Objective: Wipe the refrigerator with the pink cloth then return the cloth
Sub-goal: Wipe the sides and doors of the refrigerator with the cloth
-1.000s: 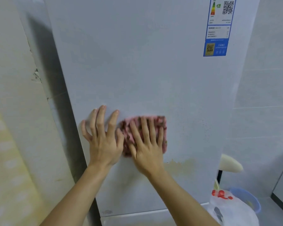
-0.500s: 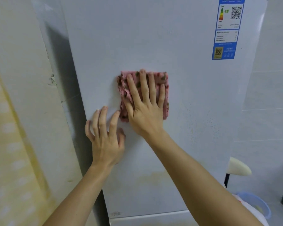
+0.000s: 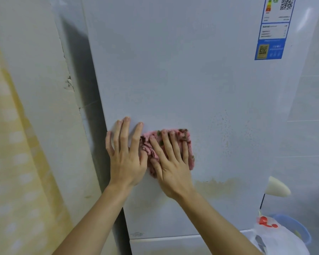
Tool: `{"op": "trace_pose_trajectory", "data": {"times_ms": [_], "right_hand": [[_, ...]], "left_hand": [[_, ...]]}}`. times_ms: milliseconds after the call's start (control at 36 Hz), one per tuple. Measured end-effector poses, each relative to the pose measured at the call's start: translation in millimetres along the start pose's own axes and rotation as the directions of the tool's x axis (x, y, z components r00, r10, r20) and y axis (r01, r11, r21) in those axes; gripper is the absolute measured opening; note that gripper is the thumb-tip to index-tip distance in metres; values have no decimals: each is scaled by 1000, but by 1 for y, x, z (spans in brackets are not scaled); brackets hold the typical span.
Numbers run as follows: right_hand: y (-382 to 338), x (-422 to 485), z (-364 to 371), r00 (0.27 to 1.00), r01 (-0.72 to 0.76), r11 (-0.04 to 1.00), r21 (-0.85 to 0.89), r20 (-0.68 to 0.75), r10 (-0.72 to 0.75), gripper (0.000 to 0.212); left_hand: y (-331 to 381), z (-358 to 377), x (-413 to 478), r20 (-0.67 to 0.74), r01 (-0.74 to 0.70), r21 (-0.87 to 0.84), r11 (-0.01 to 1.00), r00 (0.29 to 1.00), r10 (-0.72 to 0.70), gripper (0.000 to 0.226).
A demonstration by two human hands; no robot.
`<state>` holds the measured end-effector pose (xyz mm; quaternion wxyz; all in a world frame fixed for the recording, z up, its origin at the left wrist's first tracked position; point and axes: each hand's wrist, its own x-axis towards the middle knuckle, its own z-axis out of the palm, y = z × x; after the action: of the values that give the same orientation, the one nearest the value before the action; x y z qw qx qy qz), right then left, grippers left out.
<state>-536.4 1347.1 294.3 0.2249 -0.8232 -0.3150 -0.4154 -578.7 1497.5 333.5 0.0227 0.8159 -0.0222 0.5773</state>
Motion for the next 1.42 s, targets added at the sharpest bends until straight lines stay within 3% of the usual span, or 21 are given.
{"op": "trace_pose_trajectory", "data": {"times_ms": [83,139,194,278,306,361,500,611,667,778,861,917,944,1028,1083,1194,1278,1361,1417], "right_hand": [[-13,1,-32,993,-117,924,364,48,106,51],[-21,0,-58,968,-247,745,619,126,216,45],[-27,3,-83,899,-400,353,846,287,331,43],[-27,10,-106,779,-471,-211,856,517,356,52],[-25,10,-110,761,-455,-335,825,556,334,54],[-23,9,-117,751,-427,-443,788,582,311,61],[-11,-2,-123,745,-423,-493,760,602,288,67],[-6,-9,-123,779,-441,-439,783,577,245,61],[-12,-9,-126,801,-513,-269,815,567,191,55],[-16,-17,-119,866,-499,292,816,474,157,49],[-13,-22,-112,867,-493,343,799,482,125,47],[-11,-27,-109,836,-548,249,798,530,140,52],[-12,-28,-110,814,-579,151,802,555,170,55],[-7,-24,-117,686,-566,-290,772,636,355,53],[0,-23,-126,648,-488,-448,749,654,389,57],[14,-22,-138,652,-391,-570,722,655,382,59],[24,-22,-149,679,-349,-646,679,658,325,58],[29,-12,-154,724,-372,-660,653,649,234,64],[35,-7,-157,762,-397,-684,612,635,125,71]], "left_hand": [[6,-8,-6,35,56,-109,992,998,-53,64],[14,-15,-11,90,101,-246,964,993,-81,64],[24,-23,-12,164,150,-409,900,982,-89,62],[44,-35,-12,285,257,-555,791,952,-110,57],[51,-39,-10,329,311,-586,748,935,-131,54],[61,-46,-5,410,417,-634,651,895,-175,47],[79,-60,3,554,574,-683,451,810,-192,34],[89,-68,2,694,694,-671,262,712,-109,49],[92,-72,2,733,729,-655,198,677,-70,57],[101,-77,3,814,814,-581,0,581,1,58],[104,-77,0,835,835,-550,-8,550,-19,55],[101,-75,-4,853,847,-521,-103,520,-40,56],[99,-75,-5,864,851,-503,-149,502,-50,57],[94,-77,-9,887,851,-459,-255,458,-67,53],[92,-81,-9,903,845,-427,-322,413,-115,46],[78,-82,-16,929,858,-361,-365,299,-217,38],[58,-77,-25,921,905,-328,-271,242,-305,24],[47,-75,-28,879,924,-354,-143,277,-387,28],[44,-75,-26,811,909,-416,-18,362,-459,46]]}}
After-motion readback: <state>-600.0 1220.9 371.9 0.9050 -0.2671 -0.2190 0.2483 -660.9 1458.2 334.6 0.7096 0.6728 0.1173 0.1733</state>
